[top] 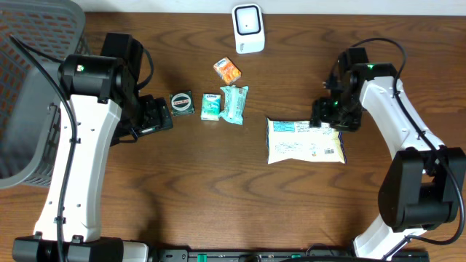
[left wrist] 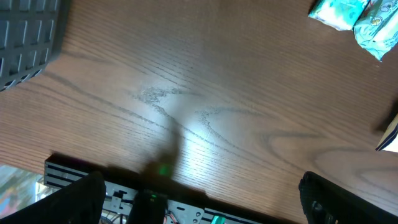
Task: Scan the item barcode
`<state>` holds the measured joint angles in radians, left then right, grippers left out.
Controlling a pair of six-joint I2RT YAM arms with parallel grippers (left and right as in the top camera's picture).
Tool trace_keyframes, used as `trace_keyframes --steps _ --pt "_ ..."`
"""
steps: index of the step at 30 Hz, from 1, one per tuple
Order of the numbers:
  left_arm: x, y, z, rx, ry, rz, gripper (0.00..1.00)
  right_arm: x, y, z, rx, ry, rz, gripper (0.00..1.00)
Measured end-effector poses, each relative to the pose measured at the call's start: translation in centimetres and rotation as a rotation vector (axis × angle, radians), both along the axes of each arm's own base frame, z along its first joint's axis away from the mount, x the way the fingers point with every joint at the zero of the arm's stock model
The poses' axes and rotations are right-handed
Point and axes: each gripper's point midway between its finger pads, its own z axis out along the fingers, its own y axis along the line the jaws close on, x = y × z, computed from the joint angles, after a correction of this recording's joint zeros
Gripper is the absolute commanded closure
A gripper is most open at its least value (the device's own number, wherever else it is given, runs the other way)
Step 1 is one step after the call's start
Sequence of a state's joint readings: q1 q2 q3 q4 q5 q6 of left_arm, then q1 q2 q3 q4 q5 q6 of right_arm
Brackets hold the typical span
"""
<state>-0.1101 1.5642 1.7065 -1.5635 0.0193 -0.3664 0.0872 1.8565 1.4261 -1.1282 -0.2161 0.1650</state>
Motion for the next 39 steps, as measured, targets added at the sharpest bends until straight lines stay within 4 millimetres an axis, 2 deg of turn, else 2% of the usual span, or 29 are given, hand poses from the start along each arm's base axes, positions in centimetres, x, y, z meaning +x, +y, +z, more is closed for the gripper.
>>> trace_keyframes --steps 5,8,12,17,19,23,25,27,29,32,36,39 --pt "0.0 0.0 0.0 0.000 0.000 0.000 0.02 -1.6 3.7 -0.2 0.094 0.038 0.077 0.42" --pt "0.0 0.0 0.0 0.000 0.000 0.000 0.02 -3.3 5.9 -1.1 0.099 0.071 0.151 0.57" --pt "0.0 0.0 0.0 0.000 0.000 0.000 0.02 -6.6 7.6 -2.8 0.070 0.144 0.222 0.68" --pt "0.0 0.0 0.0 0.000 0.000 0.000 0.02 -9.9 7.1 -4.4 0.027 0.245 0.232 0.72" --pt "0.0 0.0 0.0 0.000 0.000 0.000 0.02 -10.9 6.6 -4.9 0.009 0.278 0.232 0.81" --pt "0.0 0.0 0.0 0.000 0.000 0.000 0.02 -11.6 4.4 -6.0 -0.120 0.299 0.174 0.79" --pt "0.0 0.0 0.0 0.000 0.000 0.000 0.02 -11.0 2.8 -6.4 -0.219 0.275 0.120 0.76" --pt "0.0 0.0 0.0 0.000 0.000 0.000 0.02 -9.5 1.8 -6.9 -0.284 0.213 0.073 0.72" --pt "0.0 0.0 0.0 0.000 0.000 0.000 0.02 -7.3 0.9 -7.3 -0.324 0.123 0.029 0.67" --pt "0.0 0.0 0.0 0.000 0.000 0.000 0.02 -3.7 0.1 -7.5 -0.346 -0.018 -0.003 0.64" --pt "0.0 0.0 0.0 0.000 0.000 0.000 0.03 -0.4 -0.1 -6.6 -0.353 -0.140 0.022 0.60" --pt "0.0 0.0 0.0 0.000 0.000 0.000 0.02 2.2 0.7 -4.7 -0.335 -0.218 0.049 0.60"
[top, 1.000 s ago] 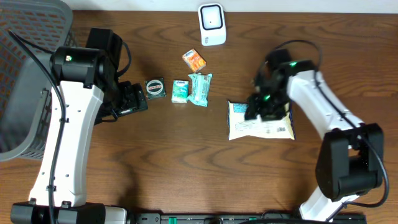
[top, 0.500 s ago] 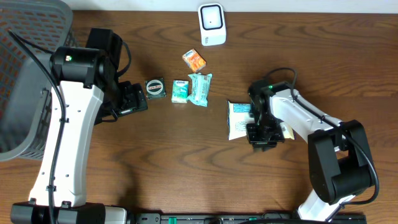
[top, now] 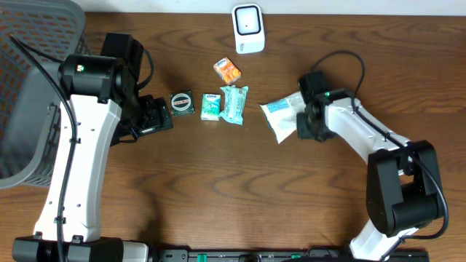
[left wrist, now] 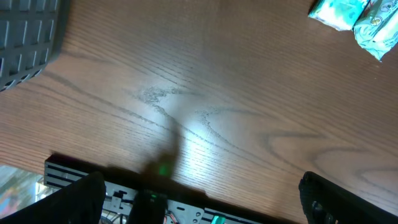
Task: Scan the item barcode
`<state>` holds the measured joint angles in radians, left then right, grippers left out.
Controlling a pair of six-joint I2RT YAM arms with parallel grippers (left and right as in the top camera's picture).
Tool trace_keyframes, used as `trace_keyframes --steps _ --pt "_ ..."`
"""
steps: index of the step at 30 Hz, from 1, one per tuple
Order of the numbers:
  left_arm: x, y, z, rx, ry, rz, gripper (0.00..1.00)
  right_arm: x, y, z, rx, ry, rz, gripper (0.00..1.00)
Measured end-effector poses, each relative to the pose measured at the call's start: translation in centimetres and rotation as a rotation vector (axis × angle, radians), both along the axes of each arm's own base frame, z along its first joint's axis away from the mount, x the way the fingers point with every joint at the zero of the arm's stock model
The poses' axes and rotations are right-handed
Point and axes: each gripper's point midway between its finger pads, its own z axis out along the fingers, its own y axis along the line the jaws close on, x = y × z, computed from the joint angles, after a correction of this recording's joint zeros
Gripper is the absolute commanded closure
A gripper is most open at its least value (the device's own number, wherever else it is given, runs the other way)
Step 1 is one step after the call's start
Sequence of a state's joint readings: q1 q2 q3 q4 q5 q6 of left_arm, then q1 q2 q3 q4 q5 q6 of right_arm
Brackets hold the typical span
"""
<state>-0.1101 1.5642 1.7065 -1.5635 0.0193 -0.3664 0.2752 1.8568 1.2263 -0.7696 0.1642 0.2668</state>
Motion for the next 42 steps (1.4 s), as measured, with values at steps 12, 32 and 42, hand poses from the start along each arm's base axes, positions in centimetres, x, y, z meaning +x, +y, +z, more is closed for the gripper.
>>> trace_keyframes --steps 12,32,42 --pt "0.0 0.0 0.0 0.000 0.000 0.000 0.02 4.0 7.5 5.5 0.382 -0.094 0.094 0.61" --pt "0.0 0.0 0.0 0.000 0.000 0.000 0.02 8.4 13.5 1.5 0.434 -0.325 0.165 0.39" --pt "0.0 0.0 0.0 0.000 0.000 0.000 0.02 -0.4 7.3 -0.7 0.166 0.025 0.090 0.28"
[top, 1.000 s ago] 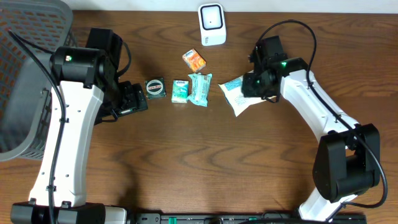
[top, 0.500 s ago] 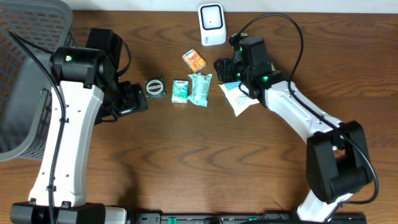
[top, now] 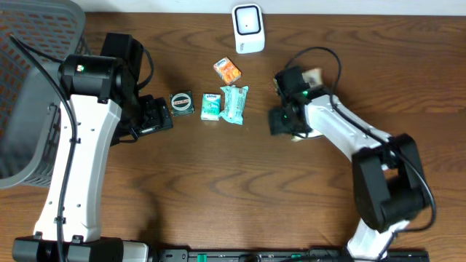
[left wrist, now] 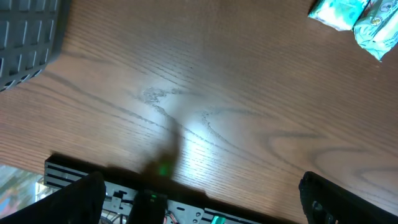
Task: Scan the item barcode
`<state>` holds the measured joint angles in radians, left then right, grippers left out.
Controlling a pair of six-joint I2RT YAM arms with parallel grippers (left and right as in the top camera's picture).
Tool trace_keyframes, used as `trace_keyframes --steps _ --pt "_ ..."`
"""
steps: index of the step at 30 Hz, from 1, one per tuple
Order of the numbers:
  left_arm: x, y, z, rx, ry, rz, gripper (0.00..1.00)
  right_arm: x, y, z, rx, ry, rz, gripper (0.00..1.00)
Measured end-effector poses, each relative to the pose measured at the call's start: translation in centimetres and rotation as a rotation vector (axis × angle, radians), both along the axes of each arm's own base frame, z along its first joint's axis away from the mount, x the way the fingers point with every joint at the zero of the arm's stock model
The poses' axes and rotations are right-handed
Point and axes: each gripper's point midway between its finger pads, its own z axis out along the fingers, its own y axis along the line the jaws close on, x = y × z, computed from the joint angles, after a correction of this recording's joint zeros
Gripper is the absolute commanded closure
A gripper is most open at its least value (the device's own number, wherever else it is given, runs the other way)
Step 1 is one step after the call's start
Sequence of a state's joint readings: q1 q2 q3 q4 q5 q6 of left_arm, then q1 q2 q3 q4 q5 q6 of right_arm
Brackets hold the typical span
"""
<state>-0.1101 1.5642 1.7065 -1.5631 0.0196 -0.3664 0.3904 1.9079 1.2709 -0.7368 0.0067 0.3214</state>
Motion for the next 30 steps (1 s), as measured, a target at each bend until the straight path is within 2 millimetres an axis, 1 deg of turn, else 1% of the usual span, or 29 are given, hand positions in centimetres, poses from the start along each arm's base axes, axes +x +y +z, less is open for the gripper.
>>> trace_keyframes --steps 2,3,8,10,11,12,13,15,17,18,20,21,23,25,27,30 --pt "0.0 0.0 0.0 0.000 0.000 0.000 0.02 -0.8 -1.3 1.7 -0.048 -0.007 -0.010 0.24" --pt "0.0 0.0 0.0 0.000 0.000 0.000 0.02 -0.8 -1.4 2.1 -0.053 -0.015 -0.011 0.21" --pt "0.0 0.0 0.0 0.000 0.000 0.000 0.03 0.7 -2.1 7.9 -0.015 -0.193 -0.031 0.18" --pt "0.0 0.0 0.0 0.000 0.000 0.000 0.02 1.4 -2.6 9.9 0.001 -0.259 -0.037 0.16" --pt "0.0 0.0 0.0 0.000 0.001 0.000 0.02 1.7 -2.9 10.5 0.005 -0.280 -0.040 0.14" --pt "0.0 0.0 0.0 0.000 0.000 0.000 0.02 2.1 -3.7 11.1 0.004 -0.303 -0.052 0.14" --pt "0.0 0.0 0.0 0.000 0.000 0.000 0.02 2.4 -4.5 11.1 0.001 -0.306 -0.062 0.14" --pt "0.0 0.0 0.0 0.000 0.000 0.000 0.03 3.0 -6.5 10.8 -0.003 -0.299 -0.089 0.11" --pt "0.0 0.0 0.0 0.000 0.000 0.000 0.02 3.7 -8.8 10.3 0.016 -0.288 -0.091 0.04" --pt "0.0 0.0 0.0 0.000 0.000 0.000 0.02 4.0 -9.5 10.0 0.033 -0.283 -0.081 0.01" --pt "0.0 0.0 0.0 0.000 0.000 0.000 0.03 4.4 -11.1 9.2 0.068 -0.266 -0.065 0.01" --pt "0.0 0.0 0.0 0.000 0.000 0.000 0.02 4.8 -11.9 8.4 0.096 -0.256 -0.064 0.01" --pt "0.0 0.0 0.0 0.000 0.000 0.000 0.02 5.1 -12.4 6.9 0.145 -0.226 -0.057 0.01" --pt "0.0 0.0 0.0 0.000 0.000 0.000 0.02 5.3 -12.5 5.4 0.191 -0.198 -0.043 0.01" --pt "0.0 0.0 0.0 0.000 0.000 0.000 0.02 5.3 -12.0 3.5 0.244 -0.161 -0.017 0.01" --pt "0.0 0.0 0.0 0.000 0.001 0.000 0.02 5.0 -10.8 1.0 0.319 -0.105 0.034 0.01"
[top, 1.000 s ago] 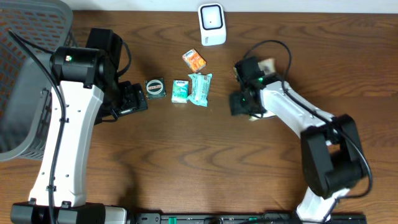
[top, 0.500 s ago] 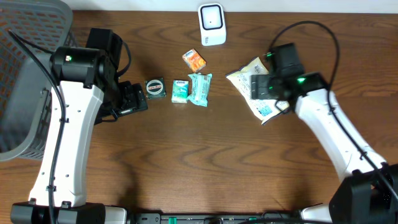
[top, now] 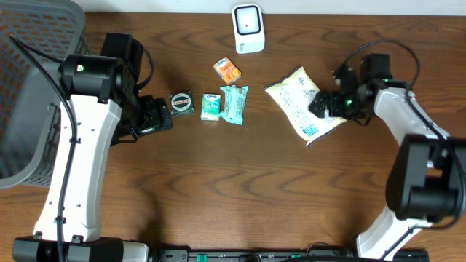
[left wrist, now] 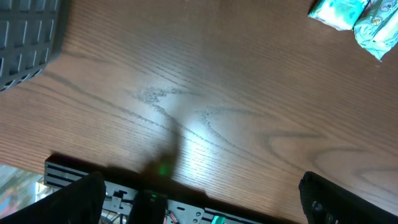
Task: Scan the item barcode
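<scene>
The snack bag (top: 300, 102), white and yellow with a printed label, lies tilted right of the table's centre, its label side facing up. My right gripper (top: 325, 104) is shut on the bag's right edge. The white barcode scanner (top: 247, 29) stands at the far edge, up and to the left of the bag. My left gripper (top: 162, 116) hangs over the left part of the table; in the left wrist view its fingers (left wrist: 320, 196) are spread wide, so the left gripper (left wrist: 202, 190) is open over bare wood.
A grey basket (top: 29, 94) fills the far left. In front of the scanner lie an orange packet (top: 227, 70), a round tin (top: 181, 102) and two teal packets (top: 211, 106) (top: 234, 104); the teal packets (left wrist: 354, 18) also show top right in the left wrist view.
My right gripper has moved from the table's centre to the right with the bag. The bag, mostly hidden under the arm before, now shows its label side upward. The left arm is unchanged.
The bag first lay flat right of centre with my right gripper at its top right edge. Then the gripper held it, shifted left toward the centre. Later the arm was nearest the small packets with the bag mostly hidden. Now the bag is back to the right, label up.
</scene>
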`<state>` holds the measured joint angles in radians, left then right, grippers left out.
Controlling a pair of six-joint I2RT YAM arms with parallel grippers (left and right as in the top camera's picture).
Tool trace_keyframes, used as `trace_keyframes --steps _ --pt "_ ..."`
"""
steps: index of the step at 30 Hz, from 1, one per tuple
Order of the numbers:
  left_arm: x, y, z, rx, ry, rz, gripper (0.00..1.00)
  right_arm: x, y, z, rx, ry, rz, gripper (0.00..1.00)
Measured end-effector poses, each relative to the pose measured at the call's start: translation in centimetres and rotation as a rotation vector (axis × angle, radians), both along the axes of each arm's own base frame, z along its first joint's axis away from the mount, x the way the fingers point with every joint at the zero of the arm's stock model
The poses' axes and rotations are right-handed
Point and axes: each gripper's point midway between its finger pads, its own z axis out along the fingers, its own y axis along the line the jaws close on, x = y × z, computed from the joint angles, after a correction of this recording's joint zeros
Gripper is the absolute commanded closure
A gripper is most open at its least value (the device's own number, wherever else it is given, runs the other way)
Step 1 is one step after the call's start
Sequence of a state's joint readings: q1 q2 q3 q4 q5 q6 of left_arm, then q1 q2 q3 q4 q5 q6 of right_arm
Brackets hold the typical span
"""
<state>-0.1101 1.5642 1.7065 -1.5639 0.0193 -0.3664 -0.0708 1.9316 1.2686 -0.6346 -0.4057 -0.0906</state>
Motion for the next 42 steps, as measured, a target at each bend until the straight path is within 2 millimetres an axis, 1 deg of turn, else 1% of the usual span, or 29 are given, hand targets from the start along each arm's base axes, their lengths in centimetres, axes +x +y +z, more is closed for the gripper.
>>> trace_keyframes --steps 2,3,4,5,6,7,8,10,11,21,24,26,27,30,31,32,35,38,40,42 --pt "0.0 0.0 0.0 0.000 0.000 0.000 0.02 -0.2 0.6 -1.4 0.031 0.027 0.028 0.01" --pt "0.0 0.0 0.0 0.000 0.000 0.000 0.02 -0.2 0.9 -1.6 0.046 0.025 0.040 0.04" --pt "0.0 0.0 0.0 0.000 0.000 0.000 0.03 0.1 1.0 -1.4 0.058 0.011 0.047 0.14" --pt "0.0 0.0 0.0 0.000 0.000 0.000 0.02 0.2 1.1 -1.4 0.061 0.007 0.051 0.28" --pt "0.0 0.0 0.0 0.000 -0.001 0.000 0.03 0.2 1.2 -1.7 0.067 0.012 0.057 0.39" --pt "0.0 0.0 0.0 0.000 0.000 0.000 0.02 0.2 1.3 -1.9 0.075 0.012 0.065 0.52" --pt "0.0 0.0 0.0 0.000 -0.001 0.000 0.02 0.2 1.5 -2.1 0.084 0.020 0.068 0.62" --pt "0.0 0.0 0.0 0.000 0.000 0.000 0.02 -0.1 2.0 -2.5 0.114 0.039 0.078 0.94" --pt "0.0 0.0 0.0 0.000 0.000 0.000 0.02 -0.2 2.3 -2.6 0.128 0.044 0.080 0.99" --pt "0.0 0.0 0.0 0.000 0.000 0.000 0.02 -1.4 4.0 -1.5 0.258 0.111 0.060 0.99" --pt "0.0 0.0 0.0 0.000 0.000 0.000 0.02 -1.8 4.8 -0.5 0.278 0.094 0.083 0.99" --pt "0.0 0.0 0.0 0.000 0.000 0.000 0.02 -1.9 5.7 1.5 0.278 0.042 0.128 0.99" --pt "0.0 0.0 0.0 0.000 0.000 0.000 0.02 -1.8 6.3 2.8 0.275 0.000 0.160 0.99" --pt "0.0 0.0 0.0 0.000 0.000 0.000 0.02 -2.0 8.7 8.4 0.258 -0.175 0.288 0.99" --pt "0.0 0.0 0.0 0.000 0.000 0.000 0.02 -2.4 9.8 10.7 0.254 -0.247 0.343 0.99" --pt "0.0 0.0 0.0 0.000 0.000 0.000 0.02 -2.9 10.9 12.8 0.251 -0.316 0.396 0.99" --pt "0.0 0.0 0.0 0.000 0.000 0.000 0.02 -4.8 13.7 17.9 0.244 -0.493 0.540 0.99" --pt "0.0 0.0 0.0 0.000 0.000 0.000 0.02 -6.5 15.6 21.3 0.231 -0.623 0.641 0.99" --pt "0.0 0.0 0.0 0.000 0.000 0.000 0.02 -7.2 16.2 22.7 0.211 -0.679 0.673 0.99" --pt "0.0 0.0 0.0 0.000 0.000 0.000 0.02 -7.8 16.5 23.7 0.189 -0.716 0.688 0.99"
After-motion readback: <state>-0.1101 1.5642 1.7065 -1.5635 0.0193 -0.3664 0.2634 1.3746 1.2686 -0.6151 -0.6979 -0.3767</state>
